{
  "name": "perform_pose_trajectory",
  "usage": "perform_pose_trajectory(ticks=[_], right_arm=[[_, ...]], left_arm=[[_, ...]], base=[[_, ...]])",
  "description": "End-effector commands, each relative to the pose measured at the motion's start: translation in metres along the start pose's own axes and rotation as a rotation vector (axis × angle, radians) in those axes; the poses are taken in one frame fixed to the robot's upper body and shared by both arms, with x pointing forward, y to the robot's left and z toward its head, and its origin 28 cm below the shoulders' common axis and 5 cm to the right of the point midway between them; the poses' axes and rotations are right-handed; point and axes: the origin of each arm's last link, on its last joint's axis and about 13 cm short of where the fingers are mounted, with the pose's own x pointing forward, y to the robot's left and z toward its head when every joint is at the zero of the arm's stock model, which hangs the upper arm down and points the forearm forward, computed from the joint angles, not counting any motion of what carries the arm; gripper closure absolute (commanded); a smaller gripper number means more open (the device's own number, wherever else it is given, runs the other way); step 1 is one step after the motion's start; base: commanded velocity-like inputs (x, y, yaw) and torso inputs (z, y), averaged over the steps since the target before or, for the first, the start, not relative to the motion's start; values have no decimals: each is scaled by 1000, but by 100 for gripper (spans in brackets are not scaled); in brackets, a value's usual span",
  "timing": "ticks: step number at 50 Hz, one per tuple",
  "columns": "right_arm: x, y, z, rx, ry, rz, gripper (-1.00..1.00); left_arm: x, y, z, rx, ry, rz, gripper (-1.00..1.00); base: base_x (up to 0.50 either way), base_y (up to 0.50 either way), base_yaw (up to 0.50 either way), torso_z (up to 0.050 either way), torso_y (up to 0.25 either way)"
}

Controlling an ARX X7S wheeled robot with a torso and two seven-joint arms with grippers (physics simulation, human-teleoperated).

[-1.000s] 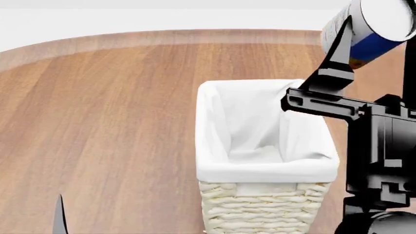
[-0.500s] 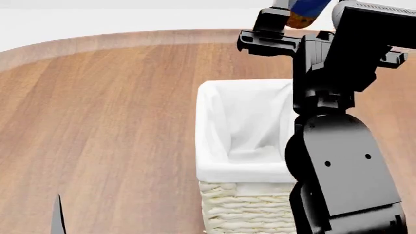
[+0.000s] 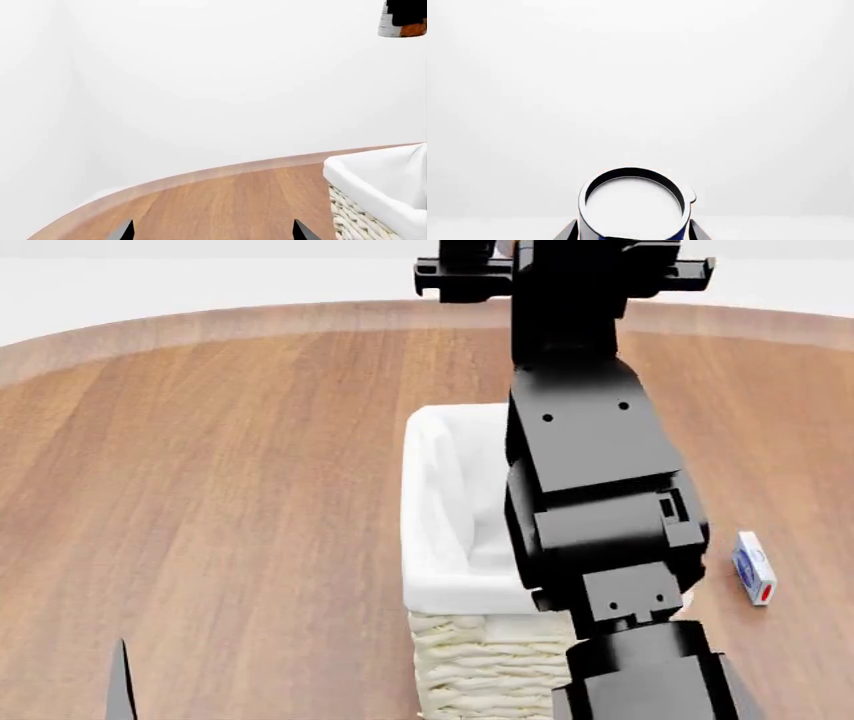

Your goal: Pick up the alphabet soup and put it in the basket.

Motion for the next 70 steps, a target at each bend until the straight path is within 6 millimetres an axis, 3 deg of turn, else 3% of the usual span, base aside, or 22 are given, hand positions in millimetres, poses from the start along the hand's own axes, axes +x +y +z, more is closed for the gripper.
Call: perform_pose_trajectory(ticks=[1,10,16,32,49,70], right_arm=[[20,6,-3,-134,74,9,100],[14,6,-15,-130,335,69,100],[10,4,-20,-201,422,18,100],[-1,-2,-35,-193,609,13,100],[-12,-4,-48,-220,738,13,100],[-22,-8,-70,-189,762,0,100]], left_arm=[[0,1,0,0,1,2,-100],[0,0,-2,-2,4,-1,-100],[1,0,-2,-4,3,-1,-100],[1,0,-3,-5,5,-2,-100],[2,0,-4,-8,7,-1,-100],[2,-1,-6,-5,12,-3,-100]], base=[[0,0,0,0,0],[0,0,0,0,1],[0,0,0,0,0],[0,0,0,0,1],[0,0,0,1,1],[0,0,0,0,0]])
